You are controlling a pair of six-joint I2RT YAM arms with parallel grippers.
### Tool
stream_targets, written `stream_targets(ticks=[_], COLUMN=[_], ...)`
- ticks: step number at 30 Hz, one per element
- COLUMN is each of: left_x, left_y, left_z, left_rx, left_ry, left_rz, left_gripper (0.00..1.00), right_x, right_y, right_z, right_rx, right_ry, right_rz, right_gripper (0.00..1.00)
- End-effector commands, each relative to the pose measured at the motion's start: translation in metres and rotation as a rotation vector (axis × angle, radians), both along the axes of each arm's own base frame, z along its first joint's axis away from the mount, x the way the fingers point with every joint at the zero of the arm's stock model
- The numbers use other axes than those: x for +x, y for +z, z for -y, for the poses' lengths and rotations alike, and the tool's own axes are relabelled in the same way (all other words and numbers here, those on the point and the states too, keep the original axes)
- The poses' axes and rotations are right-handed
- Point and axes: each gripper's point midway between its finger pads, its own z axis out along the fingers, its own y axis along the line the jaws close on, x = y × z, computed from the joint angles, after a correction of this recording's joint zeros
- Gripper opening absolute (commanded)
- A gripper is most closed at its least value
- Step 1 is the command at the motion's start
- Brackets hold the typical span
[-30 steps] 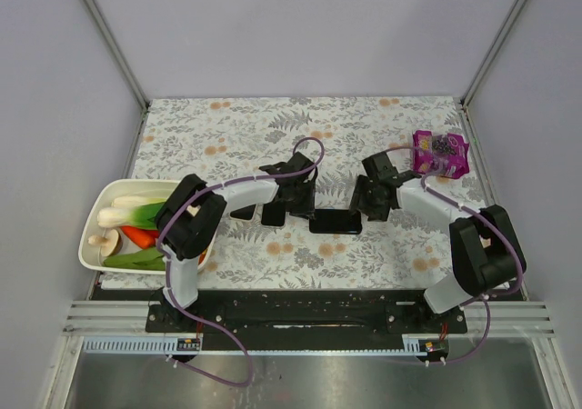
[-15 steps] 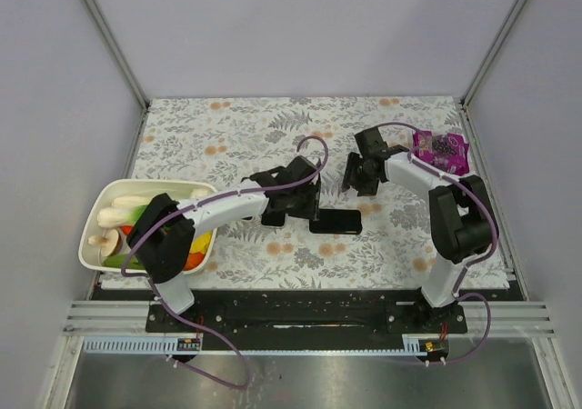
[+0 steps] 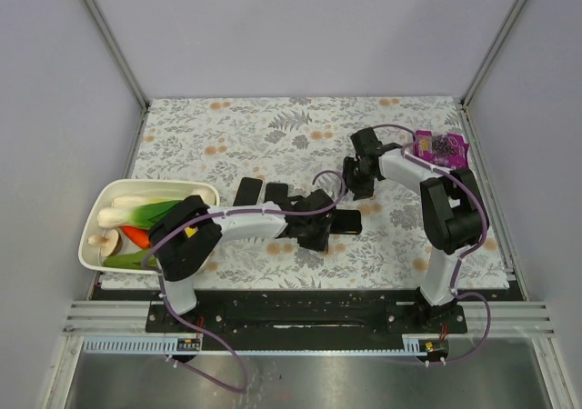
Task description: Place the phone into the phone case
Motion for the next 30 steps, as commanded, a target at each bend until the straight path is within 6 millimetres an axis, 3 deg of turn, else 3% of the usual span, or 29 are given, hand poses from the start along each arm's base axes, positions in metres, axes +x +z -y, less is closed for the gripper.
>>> stream_targets(ticks=[1, 13, 24, 30], left_x=[0.010, 0.019, 0.062, 0.086], left_y=[0.000, -0.021, -0.035, -0.037], left_z=[0.021, 0.021, -0.001, -0.012], left_rx=[-0.054, -0.014, 0.033, 0.048], left_ry=[0.024, 0.055, 0.145, 0.190], left_rz=[0.003, -0.010, 0.003, 0.013], left_gripper=[0.33, 0.32, 0.32, 0.32], right_x=[-0.001, -0.016, -0.042, -0.054], right_y=[0.002, -0.008, -0.018, -0.022], right_z=[-0.004, -0.003, 0.005, -0.003], right_rx=[0.023, 0.030, 0.026, 0.089], right_ry=[0.026, 0.029, 0.029, 0.021], right_rz=[-0.009, -0.052, -0.092, -0.119], right_gripper=[0.54, 0.49, 0.47, 0.46])
